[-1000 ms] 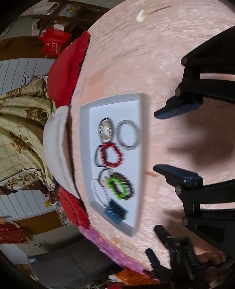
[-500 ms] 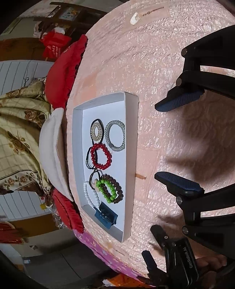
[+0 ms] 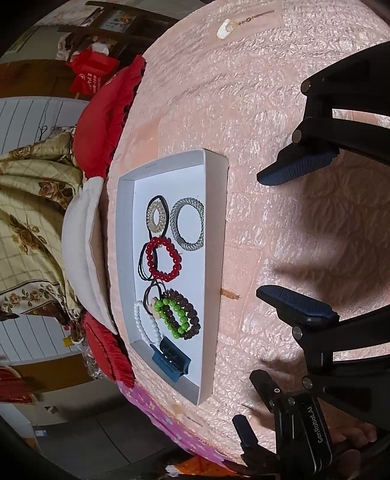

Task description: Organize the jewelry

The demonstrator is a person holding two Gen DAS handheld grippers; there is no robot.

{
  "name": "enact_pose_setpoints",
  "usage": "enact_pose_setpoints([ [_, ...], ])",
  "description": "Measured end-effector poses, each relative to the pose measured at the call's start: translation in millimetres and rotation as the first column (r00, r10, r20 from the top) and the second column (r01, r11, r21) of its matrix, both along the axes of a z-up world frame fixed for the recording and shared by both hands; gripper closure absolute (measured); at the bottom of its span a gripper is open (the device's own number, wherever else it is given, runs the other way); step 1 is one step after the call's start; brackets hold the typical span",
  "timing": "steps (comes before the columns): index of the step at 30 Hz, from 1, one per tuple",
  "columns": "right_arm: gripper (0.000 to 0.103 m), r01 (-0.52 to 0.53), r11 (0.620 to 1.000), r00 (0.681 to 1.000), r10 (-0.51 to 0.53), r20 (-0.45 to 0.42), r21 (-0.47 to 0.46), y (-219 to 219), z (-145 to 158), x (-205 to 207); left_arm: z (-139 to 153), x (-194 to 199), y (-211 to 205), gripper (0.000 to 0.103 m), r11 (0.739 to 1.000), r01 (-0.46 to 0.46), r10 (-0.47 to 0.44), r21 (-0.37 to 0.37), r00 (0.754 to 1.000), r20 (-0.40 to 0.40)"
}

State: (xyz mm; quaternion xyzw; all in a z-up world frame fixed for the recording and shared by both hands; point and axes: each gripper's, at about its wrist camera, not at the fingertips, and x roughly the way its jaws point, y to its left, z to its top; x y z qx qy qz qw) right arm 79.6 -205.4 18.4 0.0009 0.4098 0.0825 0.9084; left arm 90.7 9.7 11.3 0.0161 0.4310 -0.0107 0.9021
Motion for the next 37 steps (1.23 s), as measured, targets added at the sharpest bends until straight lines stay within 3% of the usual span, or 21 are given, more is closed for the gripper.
enact_pose_setpoints([
  [37, 0.036, -0.009, 1.0, 1.0, 0.009, 0.011, -0.015, 2.9, 1.7, -2.3, -2.0, -2.1, -6.2, 0.004, 1.0, 0.017, -0.017, -0.006, 1.0, 0.015],
])
